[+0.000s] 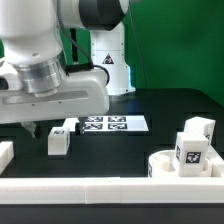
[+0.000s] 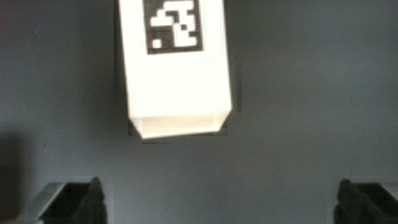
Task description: Assemble stool
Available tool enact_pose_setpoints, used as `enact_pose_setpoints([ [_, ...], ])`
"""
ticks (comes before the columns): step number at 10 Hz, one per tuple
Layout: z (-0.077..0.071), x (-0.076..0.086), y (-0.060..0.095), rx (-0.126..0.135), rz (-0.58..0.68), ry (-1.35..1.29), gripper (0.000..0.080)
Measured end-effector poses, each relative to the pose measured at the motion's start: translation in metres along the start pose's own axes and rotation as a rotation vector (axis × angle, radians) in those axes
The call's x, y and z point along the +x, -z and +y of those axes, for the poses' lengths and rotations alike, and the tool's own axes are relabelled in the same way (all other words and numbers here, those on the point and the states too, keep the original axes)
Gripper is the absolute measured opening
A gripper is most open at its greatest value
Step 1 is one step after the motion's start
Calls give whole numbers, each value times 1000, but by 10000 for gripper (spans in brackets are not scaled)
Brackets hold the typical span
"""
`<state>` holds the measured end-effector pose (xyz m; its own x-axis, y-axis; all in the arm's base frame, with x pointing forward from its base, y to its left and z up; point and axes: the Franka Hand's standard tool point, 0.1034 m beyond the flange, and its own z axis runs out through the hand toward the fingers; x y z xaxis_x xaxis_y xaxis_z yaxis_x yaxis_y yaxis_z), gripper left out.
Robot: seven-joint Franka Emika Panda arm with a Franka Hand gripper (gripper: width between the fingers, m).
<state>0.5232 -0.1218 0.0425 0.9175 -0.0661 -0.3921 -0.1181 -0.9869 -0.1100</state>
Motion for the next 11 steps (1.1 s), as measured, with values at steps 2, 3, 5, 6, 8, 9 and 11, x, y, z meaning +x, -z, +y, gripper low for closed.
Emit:
enact_pose_setpoints([
  [2, -2, -2, 2, 2, -149, 6, 648],
  [3, 0, -1, 2, -31, -223, 13, 648],
  [5, 1, -2, 4, -58, -365, 63, 648],
  [6, 1, 1, 2, -56, -385, 60, 648],
  [8, 0, 2, 0, -57, -387, 62, 648],
  [9, 3, 3, 0, -68, -375, 51, 648],
  [11, 10, -3, -4, -127, -379, -15, 648],
])
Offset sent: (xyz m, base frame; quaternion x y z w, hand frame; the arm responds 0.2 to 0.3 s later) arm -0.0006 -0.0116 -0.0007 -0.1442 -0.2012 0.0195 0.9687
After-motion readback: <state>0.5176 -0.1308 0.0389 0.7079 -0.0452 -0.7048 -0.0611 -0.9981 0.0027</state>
